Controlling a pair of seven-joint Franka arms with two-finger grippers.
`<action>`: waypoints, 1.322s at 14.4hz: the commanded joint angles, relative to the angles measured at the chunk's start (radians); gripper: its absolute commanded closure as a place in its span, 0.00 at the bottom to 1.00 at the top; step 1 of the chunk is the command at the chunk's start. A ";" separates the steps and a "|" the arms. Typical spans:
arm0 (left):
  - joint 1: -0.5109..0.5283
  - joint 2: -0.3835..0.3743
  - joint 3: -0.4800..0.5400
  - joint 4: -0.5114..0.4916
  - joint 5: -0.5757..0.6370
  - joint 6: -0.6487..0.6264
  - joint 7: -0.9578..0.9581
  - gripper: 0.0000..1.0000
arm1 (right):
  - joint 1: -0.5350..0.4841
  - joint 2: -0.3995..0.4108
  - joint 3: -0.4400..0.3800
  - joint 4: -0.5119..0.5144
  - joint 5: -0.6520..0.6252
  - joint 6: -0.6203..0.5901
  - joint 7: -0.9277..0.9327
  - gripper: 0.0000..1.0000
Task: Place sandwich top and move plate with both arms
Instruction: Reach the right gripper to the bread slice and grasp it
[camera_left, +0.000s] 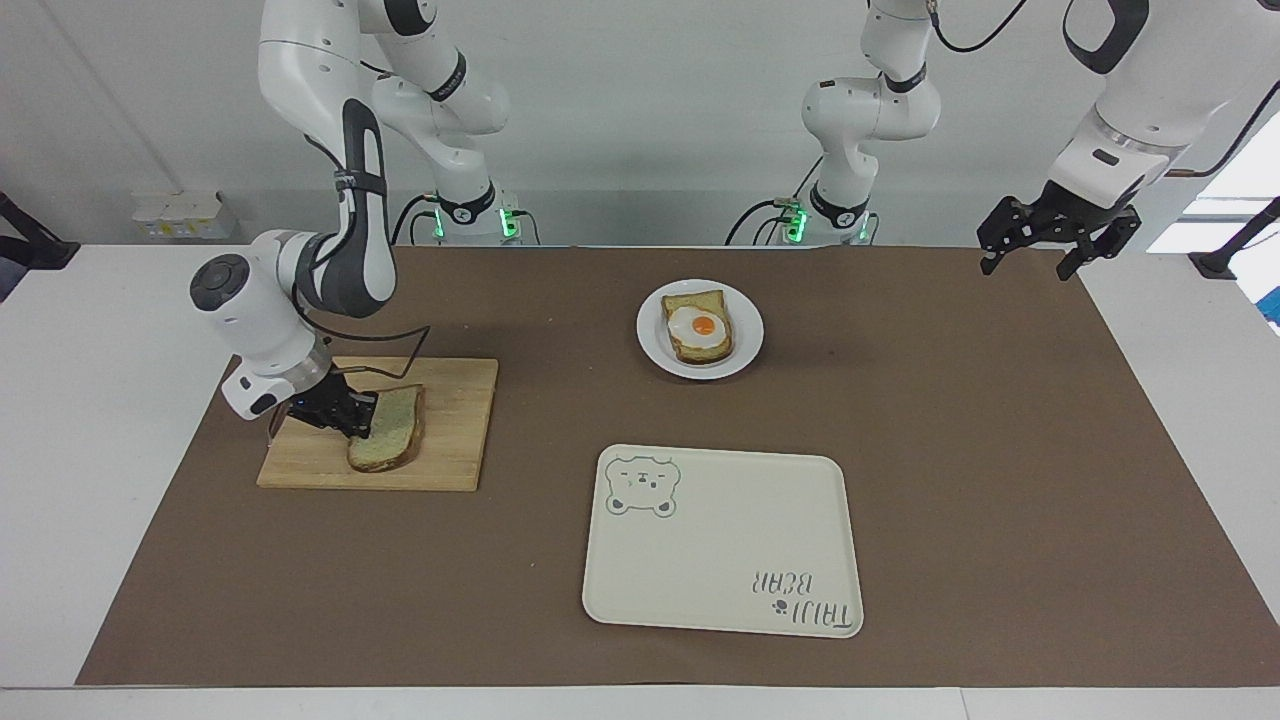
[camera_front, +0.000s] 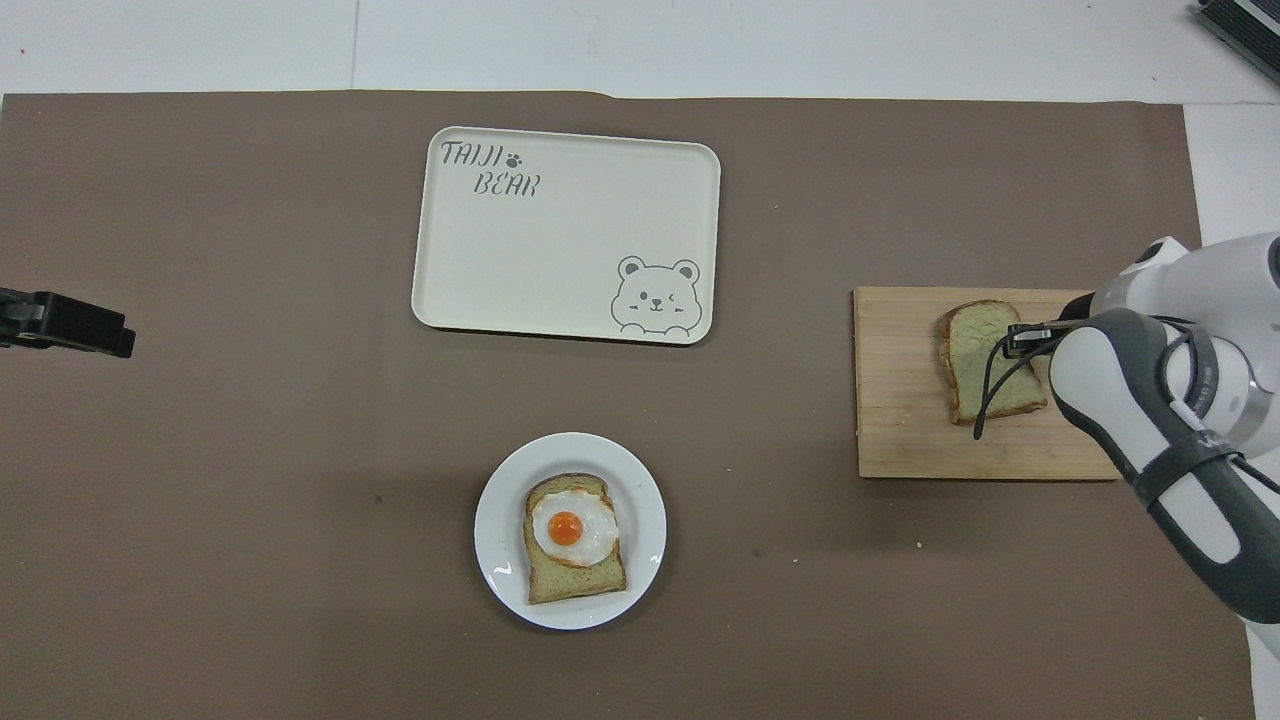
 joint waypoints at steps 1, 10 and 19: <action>0.005 0.014 -0.003 0.028 0.015 -0.024 0.003 0.00 | -0.011 0.008 0.000 -0.012 0.007 0.019 -0.044 1.00; 0.005 0.012 -0.003 0.028 0.015 -0.024 0.003 0.00 | -0.007 0.013 0.000 -0.007 0.002 0.020 -0.041 1.00; 0.005 0.014 -0.003 0.028 0.015 -0.024 0.003 0.00 | -0.002 -0.008 0.012 0.093 0.002 -0.143 -0.029 1.00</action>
